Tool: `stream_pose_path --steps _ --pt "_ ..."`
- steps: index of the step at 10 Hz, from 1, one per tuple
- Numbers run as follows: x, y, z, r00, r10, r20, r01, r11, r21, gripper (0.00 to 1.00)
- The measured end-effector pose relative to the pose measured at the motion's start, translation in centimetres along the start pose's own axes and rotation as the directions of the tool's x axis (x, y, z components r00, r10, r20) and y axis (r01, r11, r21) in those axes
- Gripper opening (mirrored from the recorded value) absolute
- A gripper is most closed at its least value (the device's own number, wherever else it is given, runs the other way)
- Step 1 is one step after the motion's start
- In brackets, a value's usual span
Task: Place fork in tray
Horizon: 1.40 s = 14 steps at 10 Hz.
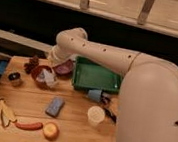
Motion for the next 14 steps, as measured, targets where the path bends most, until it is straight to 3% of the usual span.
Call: stream_pose_path --steps 2,4,7,8,12,14 --pt "0.1 -4.4 -1.9 0.995 0.094 0.023 -0.095 0.995 0.015 0.0" --pt "0.2 -7.6 -3.5 0.981 0.185 0.056 -0.186 0.982 0.017 0.0" --pt "0.2 -8.6 -3.7 0.976 0.209 0.063 -0.211 0.977 0.017 0.01" --pt "0.2 -8.6 -3.7 0.976 0.21 0.064 -0.211 0.977 0.017 0.05" --pt "0.3 -8.6 -3.6 0.976 0.211 0.062 -0.212 0.977 0.019 0.45" --pt "0.3 -9.4 -4.4 0.957 0.265 0.119 -0.272 0.96 0.057 0.65"
